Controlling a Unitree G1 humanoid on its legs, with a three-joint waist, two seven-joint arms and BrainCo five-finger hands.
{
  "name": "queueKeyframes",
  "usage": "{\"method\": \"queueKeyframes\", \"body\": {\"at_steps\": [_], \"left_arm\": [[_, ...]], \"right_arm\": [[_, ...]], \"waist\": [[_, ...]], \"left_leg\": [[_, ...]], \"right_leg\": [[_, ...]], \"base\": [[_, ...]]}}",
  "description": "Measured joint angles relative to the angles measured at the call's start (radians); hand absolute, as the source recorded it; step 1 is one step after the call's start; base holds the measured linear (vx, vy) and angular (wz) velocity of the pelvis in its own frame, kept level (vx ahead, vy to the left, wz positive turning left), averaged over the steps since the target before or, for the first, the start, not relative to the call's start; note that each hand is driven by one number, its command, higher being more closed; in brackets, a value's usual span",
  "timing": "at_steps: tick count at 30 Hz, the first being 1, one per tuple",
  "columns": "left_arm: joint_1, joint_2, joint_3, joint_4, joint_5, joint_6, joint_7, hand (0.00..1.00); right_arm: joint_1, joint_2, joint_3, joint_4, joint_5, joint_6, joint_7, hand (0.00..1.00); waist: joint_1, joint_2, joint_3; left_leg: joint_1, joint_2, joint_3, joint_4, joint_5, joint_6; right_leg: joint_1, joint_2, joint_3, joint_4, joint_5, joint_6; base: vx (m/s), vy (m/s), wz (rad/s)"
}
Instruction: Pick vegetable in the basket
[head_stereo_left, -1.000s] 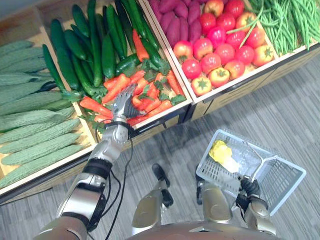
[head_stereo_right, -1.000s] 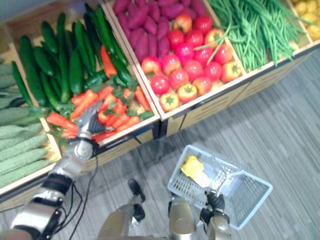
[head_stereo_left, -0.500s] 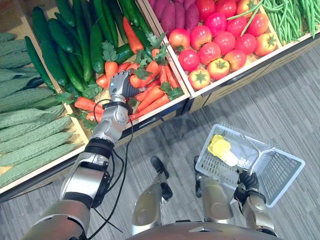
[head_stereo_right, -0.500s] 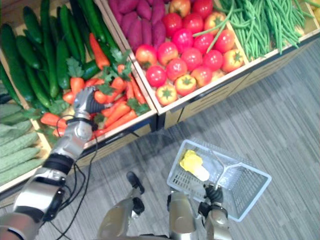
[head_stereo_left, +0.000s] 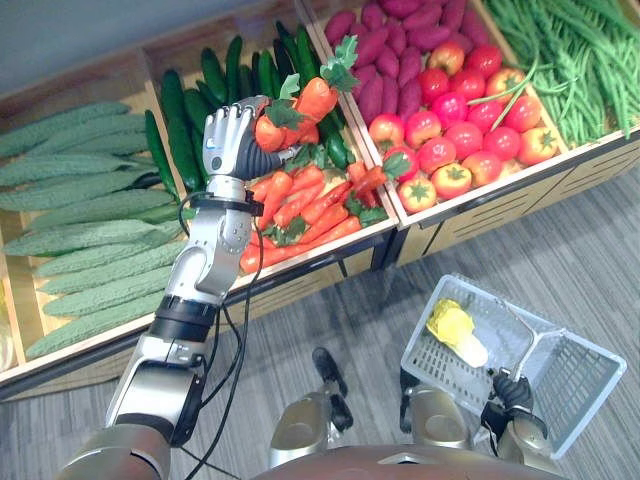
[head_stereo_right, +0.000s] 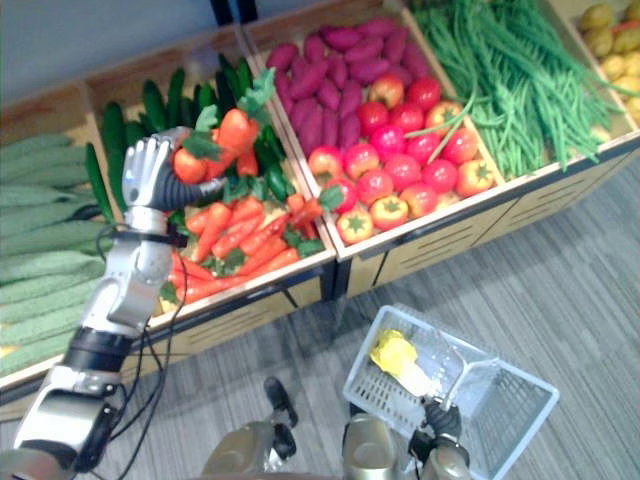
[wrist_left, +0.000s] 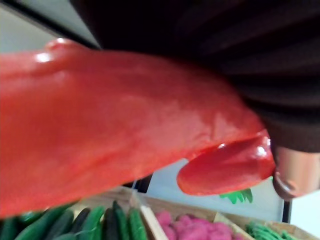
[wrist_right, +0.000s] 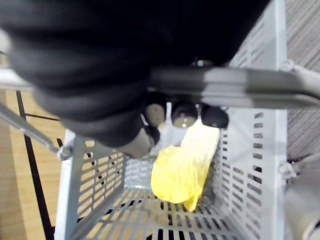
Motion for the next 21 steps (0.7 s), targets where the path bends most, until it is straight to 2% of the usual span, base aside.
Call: {"method": "queueKeyframes", "body": {"at_steps": [2, 3, 4, 5, 6, 7, 8, 9, 12, 13, 14, 15, 16, 17, 18, 19, 20, 21], "left_arm": [[0.097, -0.025, -0.020, -0.032, -0.017, -0.049, -0.024, 1.00], [0.123, -0.038, -0.021, -0.033, -0.020, -0.055, -0.038, 1.00], [0.175, -0.056, -0.019, -0.034, -0.036, -0.067, -0.060, 1.00], [0.232, -0.069, -0.016, -0.034, -0.061, -0.069, -0.086, 1.00], [0.261, -0.077, -0.010, -0.034, -0.062, -0.070, -0.098, 1.00], [0.314, -0.094, 0.000, -0.033, -0.074, -0.069, -0.114, 1.00], [0.372, -0.118, 0.015, -0.025, -0.089, -0.065, -0.141, 1.00], [0.398, -0.148, 0.016, -0.014, -0.089, -0.065, -0.162, 1.00], [0.416, -0.305, -0.008, 0.078, -0.090, -0.070, -0.197, 1.00], [0.416, -0.330, -0.018, 0.100, -0.092, -0.070, -0.203, 1.00], [0.409, -0.358, -0.048, 0.145, -0.112, -0.070, -0.210, 1.00], [0.409, -0.371, -0.077, 0.188, -0.130, -0.069, -0.214, 1.00], [0.413, -0.382, -0.088, 0.207, -0.133, -0.069, -0.216, 1.00], [0.420, -0.388, -0.101, 0.239, -0.140, -0.069, -0.217, 1.00], [0.418, -0.398, -0.116, 0.261, -0.155, -0.069, -0.224, 1.00], [0.420, -0.397, -0.125, 0.267, -0.165, -0.069, -0.228, 1.00], [0.420, -0.398, -0.130, 0.276, -0.168, -0.068, -0.228, 1.00], [0.419, -0.399, -0.141, 0.290, -0.168, -0.068, -0.228, 1.00]], "right_arm": [[0.010, 0.026, 0.010, -0.103, 0.009, 0.000, 0.000, 1.00], [0.010, 0.031, 0.017, -0.130, 0.009, 0.001, -0.001, 1.00], [0.008, 0.045, 0.027, -0.186, 0.006, 0.006, -0.005, 1.00], [0.020, 0.040, 0.061, -0.233, -0.014, 0.005, 0.004, 1.00], [0.024, 0.038, 0.086, -0.255, -0.023, 0.005, 0.010, 1.00], [0.028, 0.046, 0.117, -0.291, -0.031, 0.005, 0.019, 1.00], [0.038, 0.059, 0.152, -0.344, -0.033, 0.005, 0.036, 1.00], [0.046, 0.057, 0.178, -0.381, -0.033, 0.005, 0.049, 1.00], [0.101, 0.050, 0.234, -0.502, -0.031, 0.002, 0.086, 1.00], [0.114, 0.047, 0.248, -0.518, -0.031, 0.002, 0.093, 1.00], [0.137, 0.045, 0.273, -0.548, -0.027, 0.002, 0.111, 1.00], [0.158, 0.040, 0.305, -0.576, -0.024, 0.002, 0.122, 1.00], [0.172, 0.035, 0.326, -0.593, -0.022, 0.000, 0.128, 1.00], [0.183, 0.024, 0.360, -0.627, -0.021, -0.001, 0.142, 1.00], [0.175, -0.002, 0.400, -0.656, -0.017, -0.005, 0.154, 1.00], [0.159, -0.022, 0.429, -0.660, -0.010, -0.005, 0.161, 1.00], [0.150, -0.032, 0.449, -0.659, -0.010, -0.005, 0.162, 1.00], [0.140, -0.043, 0.483, -0.659, 0.001, -0.004, 0.177, 1.00]], "waist": [[-0.015, -0.010, -0.014], [-0.018, -0.010, -0.020], [-0.023, -0.014, -0.021], [-0.015, -0.014, -0.021], [-0.010, -0.020, -0.022], [-0.009, -0.035, -0.026], [-0.008, -0.058, -0.035], [-0.013, -0.064, -0.035], [-0.040, -0.047, -0.040], [-0.044, -0.043, -0.041], [-0.048, -0.045, -0.039], [-0.045, -0.047, -0.037], [-0.046, -0.045, -0.037], [-0.042, -0.042, -0.032], [-0.038, -0.042, -0.014], [-0.033, -0.036, -0.005], [-0.024, -0.036, -0.002], [-0.011, -0.040, 0.002]], "left_leg": [[0.021, 0.011, 0.072, 0.002, -0.017, -0.002], [0.023, 0.017, 0.100, 0.006, -0.012, 0.008], [0.035, 0.030, 0.163, 0.007, -0.014, 0.016], [0.053, 0.057, 0.235, 0.014, -0.023, 0.018], [0.062, 0.070, 0.277, 0.023, -0.027, 0.016], [0.079, 0.089, 0.336, 0.041, -0.038, 0.004], [0.105, 0.107, 0.417, 0.075, -0.056, -0.023], [0.130, 0.124, 0.468, 0.098, -0.066, -0.038], [0.205, 0.196, 0.597, 0.172, -0.093, -0.078], [0.213, 0.216, 0.609, 0.201, -0.103, -0.081], [0.220, 0.278, 0.617, 0.309, -0.123, -0.074], [0.214, 0.354, 0.576, 0.458, -0.130, -0.041], [0.197, 0.394, 0.518, 0.540, -0.124, -0.004], [0.137, 0.425, 0.344, 0.668, -0.134, 0.023], [0.077, 0.357, 0.148, 0.701, -0.238, -0.039], [0.042, 0.297, 0.042, 0.695, -0.293, -0.034], [0.023, 0.262, -0.011, 0.682, -0.321, -0.028], [-0.027, 0.184, -0.106, 0.628, -0.365, -0.012]], "right_leg": [[-0.027, 0.009, 0.043, -0.005, 0.008, 0.001], [-0.033, 0.007, 0.031, -0.012, 0.000, -0.003], [-0.038, -0.028, -0.088, -0.017, -0.010, -0.036], [-0.033, -0.070, -0.269, -0.008, -0.009, -0.096], [-0.034, -0.094, -0.358, 0.006, -0.002, -0.120], [-0.034, -0.127, -0.466, 0.024, 0.008, -0.137], [-0.027, -0.146, -0.525, 0.036, 0.062, -0.105], [-0.030, -0.130, -0.508, 0.030, 0.083, -0.054], [-0.034, -0.044, -0.373, -0.003, 0.084, -0.053], [-0.035, -0.032, -0.354, -0.008, 0.082, -0.056], [-0.036, -0.003, -0.309, -0.017, 0.075, -0.066], [-0.036, 0.029, -0.257, -0.021, 0.070, -0.079], [-0.034, 0.048, -0.216, -0.024, 0.070, -0.087], [-0.032, 0.069, -0.142, -0.037, 0.071, -0.107], [-0.035, 0.077, -0.070, -0.043, 0.069, -0.127], [-0.033, 0.088, -0.015, -0.043, 0.069, -0.133], [-0.032, 0.092, 0.010, -0.043, 0.071, -0.137], [-0.026, 0.110, 0.092, -0.048, 0.070, -0.140]], "base": [[-0.06, 0.025, -0.80], [-0.04, 0.013, -1.26], [-0.01, 0.018, -1.49], [-0.01, 0.020, -1.70], [-0.01, 0.013, -1.79], [0.02, -0.033, -1.92], [0.07, -0.113, -2.07], [0.10, -0.186, -1.87], [0.10, -0.201, -1.49], [0.07, -0.171, -1.27], [0.06, -0.188, -1.30], [0.04, -0.155, -1.34], [0.04, -0.129, -1.51], [0.07, -0.055, -1.68], [0.10, -0.008, -1.93], [0.09, 0.029, -1.67], [0.10, 0.026, -1.76], [0.06, 0.019, -1.51]]}}
